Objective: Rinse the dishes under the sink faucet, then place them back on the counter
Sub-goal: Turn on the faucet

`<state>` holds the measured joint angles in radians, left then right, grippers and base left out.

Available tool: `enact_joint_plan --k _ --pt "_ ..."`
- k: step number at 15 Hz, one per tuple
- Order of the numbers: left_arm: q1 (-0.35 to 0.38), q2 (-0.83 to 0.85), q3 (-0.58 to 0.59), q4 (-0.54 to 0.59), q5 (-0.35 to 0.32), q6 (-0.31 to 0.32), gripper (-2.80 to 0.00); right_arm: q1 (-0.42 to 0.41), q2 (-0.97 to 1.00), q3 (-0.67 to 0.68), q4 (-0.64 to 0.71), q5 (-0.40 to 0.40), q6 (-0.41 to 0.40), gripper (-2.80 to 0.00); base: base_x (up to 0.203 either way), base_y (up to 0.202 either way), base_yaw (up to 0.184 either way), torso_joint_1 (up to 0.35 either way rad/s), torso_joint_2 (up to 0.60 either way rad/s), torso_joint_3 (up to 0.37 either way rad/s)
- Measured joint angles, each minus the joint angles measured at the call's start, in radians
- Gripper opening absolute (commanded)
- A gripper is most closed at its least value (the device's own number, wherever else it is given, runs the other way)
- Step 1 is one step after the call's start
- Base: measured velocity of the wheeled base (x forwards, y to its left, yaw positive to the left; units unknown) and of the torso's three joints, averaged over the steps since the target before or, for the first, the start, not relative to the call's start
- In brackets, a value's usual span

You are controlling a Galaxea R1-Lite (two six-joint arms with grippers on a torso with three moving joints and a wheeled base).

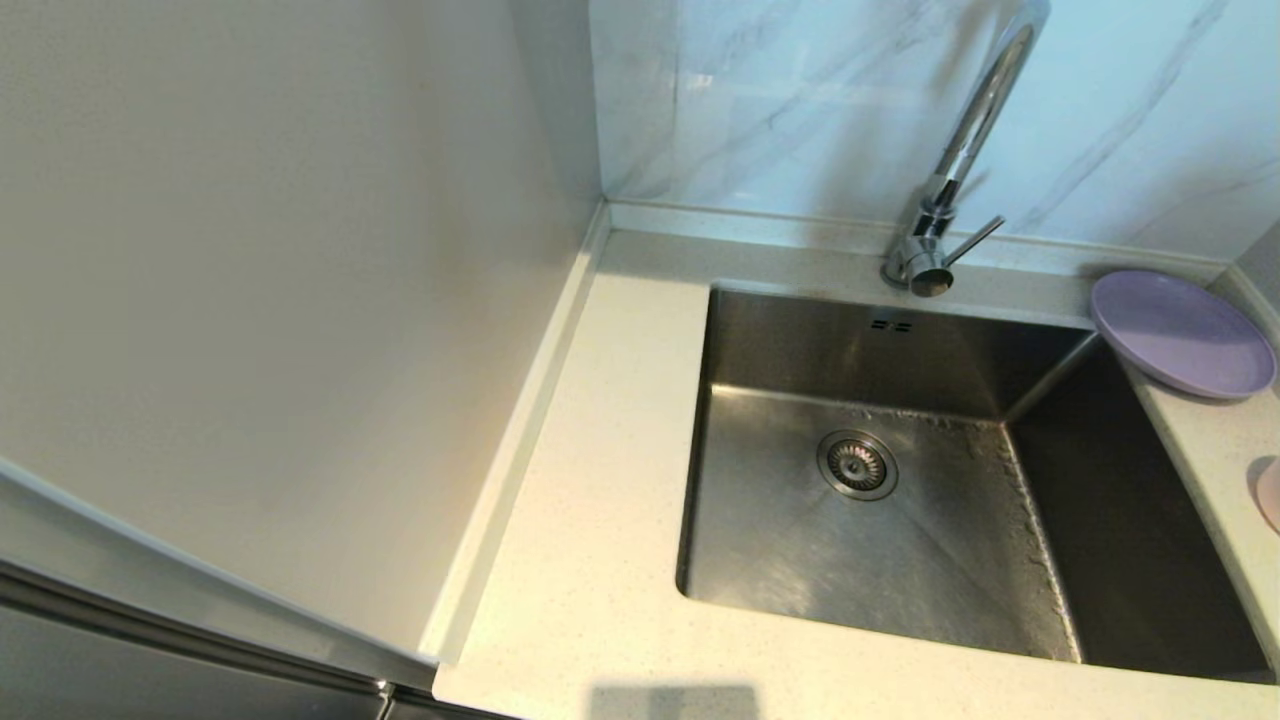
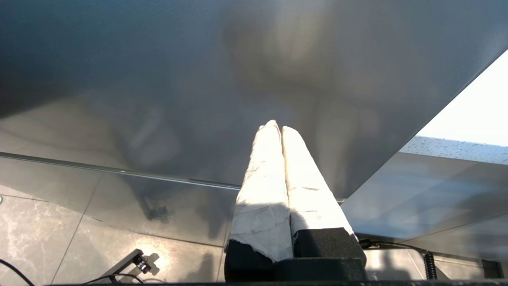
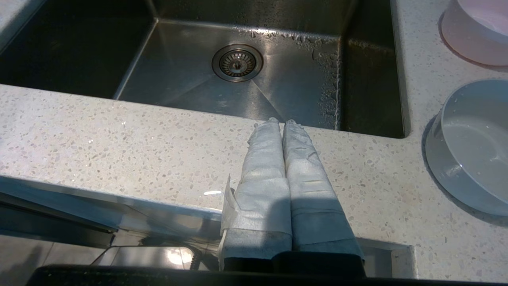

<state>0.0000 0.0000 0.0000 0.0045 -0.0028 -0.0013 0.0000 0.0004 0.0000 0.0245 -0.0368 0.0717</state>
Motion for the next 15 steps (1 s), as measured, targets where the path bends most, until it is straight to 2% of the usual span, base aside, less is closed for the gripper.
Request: enact_joint_plan --k 15 --pt "0.000 0.000 0.000 0.000 0.000 0.000 -2.80 0.000 0.000 0.000 0.000 0.000 0.000 -2.80 0.000 0.000 0.000 0.000 0.00 0.000"
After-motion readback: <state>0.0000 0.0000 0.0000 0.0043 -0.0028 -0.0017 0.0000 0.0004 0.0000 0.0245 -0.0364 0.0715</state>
